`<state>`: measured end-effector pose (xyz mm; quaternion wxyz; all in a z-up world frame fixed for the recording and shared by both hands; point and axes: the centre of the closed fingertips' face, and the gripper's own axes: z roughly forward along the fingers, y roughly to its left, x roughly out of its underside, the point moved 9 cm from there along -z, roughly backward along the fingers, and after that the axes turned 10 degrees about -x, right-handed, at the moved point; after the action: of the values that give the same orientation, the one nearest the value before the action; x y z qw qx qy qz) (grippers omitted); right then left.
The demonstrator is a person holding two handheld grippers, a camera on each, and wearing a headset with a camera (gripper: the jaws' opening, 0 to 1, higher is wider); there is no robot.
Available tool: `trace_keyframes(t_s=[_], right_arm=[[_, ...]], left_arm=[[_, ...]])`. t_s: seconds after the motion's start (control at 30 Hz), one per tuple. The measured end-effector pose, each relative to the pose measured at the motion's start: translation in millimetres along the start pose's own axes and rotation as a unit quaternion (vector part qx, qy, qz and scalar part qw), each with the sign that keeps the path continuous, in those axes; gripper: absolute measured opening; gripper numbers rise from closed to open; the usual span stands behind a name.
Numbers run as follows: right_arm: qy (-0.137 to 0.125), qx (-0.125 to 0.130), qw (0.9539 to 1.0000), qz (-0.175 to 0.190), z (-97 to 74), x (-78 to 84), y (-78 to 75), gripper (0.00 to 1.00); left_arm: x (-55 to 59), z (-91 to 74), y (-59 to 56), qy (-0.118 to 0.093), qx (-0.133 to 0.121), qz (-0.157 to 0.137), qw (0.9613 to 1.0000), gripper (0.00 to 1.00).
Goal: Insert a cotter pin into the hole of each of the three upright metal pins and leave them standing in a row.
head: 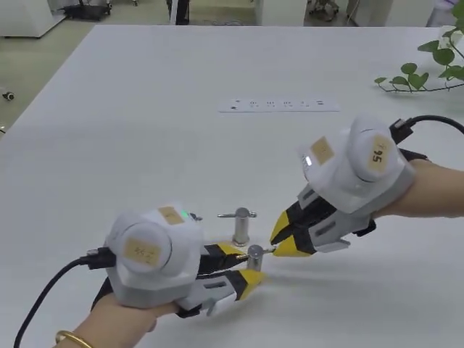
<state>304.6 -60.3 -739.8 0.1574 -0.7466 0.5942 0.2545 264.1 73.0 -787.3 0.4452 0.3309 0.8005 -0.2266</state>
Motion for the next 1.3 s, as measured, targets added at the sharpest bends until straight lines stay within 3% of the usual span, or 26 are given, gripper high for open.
trace_keyframes(t_s=[0.03,0.23,0.77,0.97,1.07,1.3], right_arm=[[0.0,0.0,0.9999,-0.014,0.9,-0.3,0.2,0.06],[-0.003,0.006,0.9998,-0.019,1.7,0.1,0.2,0.05],[-0.017,0.008,0.9998,0.011,5.1,-3.3,1.3,0.05],[-0.03,0.017,0.9993,0.015,2.4,-4.6,0.7,0.1],[-0.045,0.016,0.9985,0.025,1.3,-5.9,0.5,0.17],[-0.068,0.011,0.9971,0.033,5.3,-7.6,1.1,0.21]], left_arm=[[0.2,0.1,0.5,0.0,-0.001,-0.001,1.0,0.15],[-0.8,0.7,2.0,-0.002,-0.001,-0.013,0.9999,0.12],[-0.4,1.8,1.3,-0.002,-0.001,-0.017,0.9998,0.12],[-0.9,0.6,0.4,0.012,-0.001,-0.006,0.9999,0.26],[-2.2,-4.1,0.1,0.01,-0.001,0.009,0.9999,0.31],[-0.1,-16.7,4.5,0.002,-0.006,0.022,0.9997,0.37]])
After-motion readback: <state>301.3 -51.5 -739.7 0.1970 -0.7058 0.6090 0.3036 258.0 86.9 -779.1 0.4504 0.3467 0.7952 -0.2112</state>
